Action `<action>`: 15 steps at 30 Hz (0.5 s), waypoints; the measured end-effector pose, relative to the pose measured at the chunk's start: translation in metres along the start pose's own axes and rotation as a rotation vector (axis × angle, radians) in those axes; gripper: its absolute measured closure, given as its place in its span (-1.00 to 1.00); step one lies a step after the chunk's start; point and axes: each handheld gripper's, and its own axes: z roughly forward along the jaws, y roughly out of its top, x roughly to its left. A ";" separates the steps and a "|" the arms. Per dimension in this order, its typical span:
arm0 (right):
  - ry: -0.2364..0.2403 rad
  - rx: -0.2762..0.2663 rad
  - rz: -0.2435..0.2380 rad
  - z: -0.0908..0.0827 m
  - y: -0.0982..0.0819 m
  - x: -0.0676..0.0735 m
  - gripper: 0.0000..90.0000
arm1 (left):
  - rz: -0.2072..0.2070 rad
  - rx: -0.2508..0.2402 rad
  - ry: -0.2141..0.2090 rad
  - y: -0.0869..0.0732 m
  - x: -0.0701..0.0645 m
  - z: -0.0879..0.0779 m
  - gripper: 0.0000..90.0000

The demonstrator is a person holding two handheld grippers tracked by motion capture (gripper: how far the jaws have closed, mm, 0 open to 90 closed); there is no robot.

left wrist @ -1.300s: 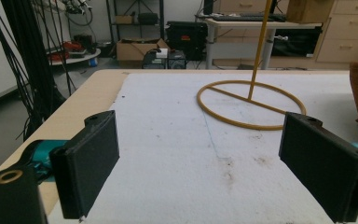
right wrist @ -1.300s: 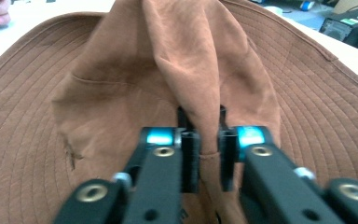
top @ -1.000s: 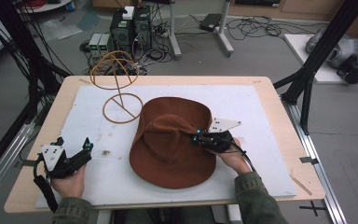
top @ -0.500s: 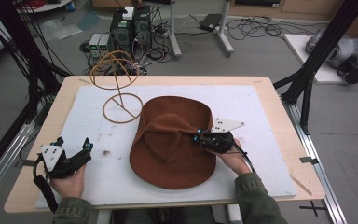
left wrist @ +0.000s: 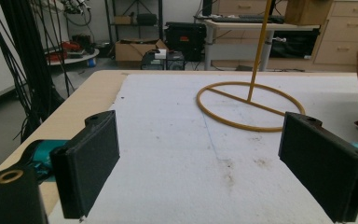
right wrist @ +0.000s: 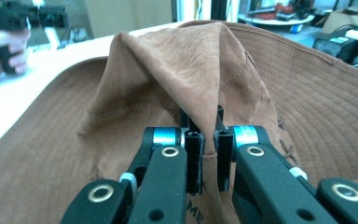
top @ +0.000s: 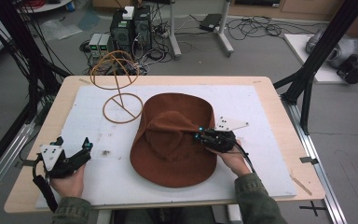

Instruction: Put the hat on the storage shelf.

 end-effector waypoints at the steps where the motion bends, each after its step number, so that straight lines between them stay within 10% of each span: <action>1: 0.000 0.000 0.000 0.000 0.000 0.000 0.95 | 0.000 0.000 0.000 0.000 0.000 0.000 -0.72; 15: -0.047 -0.222 0.147 -0.024 0.012 -0.007 0.94 | -0.005 0.001 -0.001 0.000 0.001 0.000 -0.72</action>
